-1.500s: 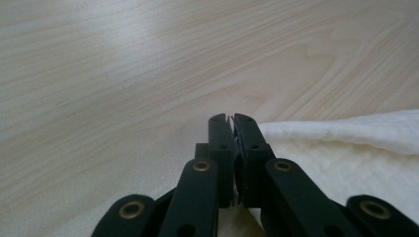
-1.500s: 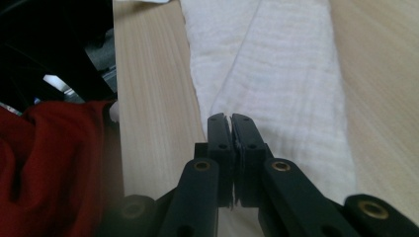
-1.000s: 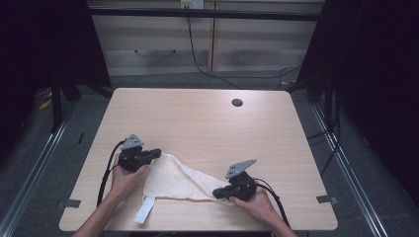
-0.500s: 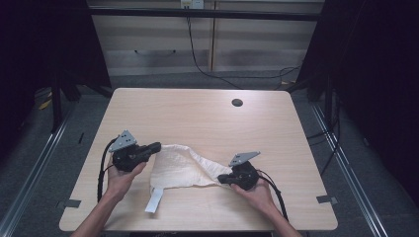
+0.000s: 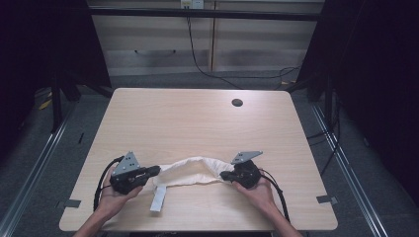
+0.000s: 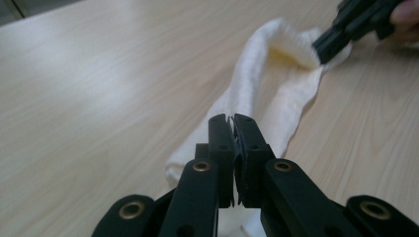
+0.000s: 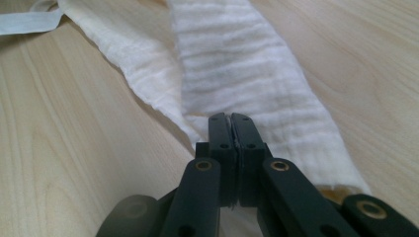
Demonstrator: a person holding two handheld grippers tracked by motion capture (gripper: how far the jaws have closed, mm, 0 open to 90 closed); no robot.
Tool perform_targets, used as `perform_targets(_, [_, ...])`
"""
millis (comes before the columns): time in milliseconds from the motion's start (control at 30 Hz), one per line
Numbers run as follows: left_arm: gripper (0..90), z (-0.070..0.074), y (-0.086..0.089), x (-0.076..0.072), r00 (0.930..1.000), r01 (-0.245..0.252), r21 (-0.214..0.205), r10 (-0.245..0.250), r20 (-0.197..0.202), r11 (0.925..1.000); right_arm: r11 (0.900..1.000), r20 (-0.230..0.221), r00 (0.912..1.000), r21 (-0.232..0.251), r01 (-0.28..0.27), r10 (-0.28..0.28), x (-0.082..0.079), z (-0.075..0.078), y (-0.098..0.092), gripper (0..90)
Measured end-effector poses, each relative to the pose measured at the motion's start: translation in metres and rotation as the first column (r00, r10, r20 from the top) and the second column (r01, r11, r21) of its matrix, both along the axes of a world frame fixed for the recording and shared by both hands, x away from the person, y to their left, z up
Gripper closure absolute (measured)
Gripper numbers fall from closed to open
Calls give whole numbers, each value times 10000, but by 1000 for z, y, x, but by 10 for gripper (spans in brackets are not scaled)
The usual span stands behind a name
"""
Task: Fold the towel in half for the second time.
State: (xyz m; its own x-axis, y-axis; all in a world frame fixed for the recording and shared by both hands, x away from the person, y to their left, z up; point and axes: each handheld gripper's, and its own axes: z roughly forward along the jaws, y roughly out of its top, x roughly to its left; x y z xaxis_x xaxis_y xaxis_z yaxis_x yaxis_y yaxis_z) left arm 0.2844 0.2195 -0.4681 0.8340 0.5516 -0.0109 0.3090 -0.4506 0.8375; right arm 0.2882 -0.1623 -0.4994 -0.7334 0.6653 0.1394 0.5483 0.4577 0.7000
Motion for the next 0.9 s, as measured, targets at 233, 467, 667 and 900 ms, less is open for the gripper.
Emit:
perform_targets(233, [873,-8,3,5,9992,-259,241,266,-297,9994,9982,247,9982,-206,558,-553,-5,3,-16,885])
perform_targets(467, [873,-4,-5,-5,9988,183,-49,-185,-463,9998,9944,604,9933,-306,1007,-987,-21,15,-38,884])
perform_targets(667, [873,-18,-20,-15,9908,900,681,-824,-1070,9936,9928,442,9927,-387,1136,-1119,-32,7,-51,883])
perform_targets(900, [872,-30,-28,-8,9897,898,912,-786,-1193,9918,9910,336,9905,-18,1335,-1334,-34,2,-62,881])
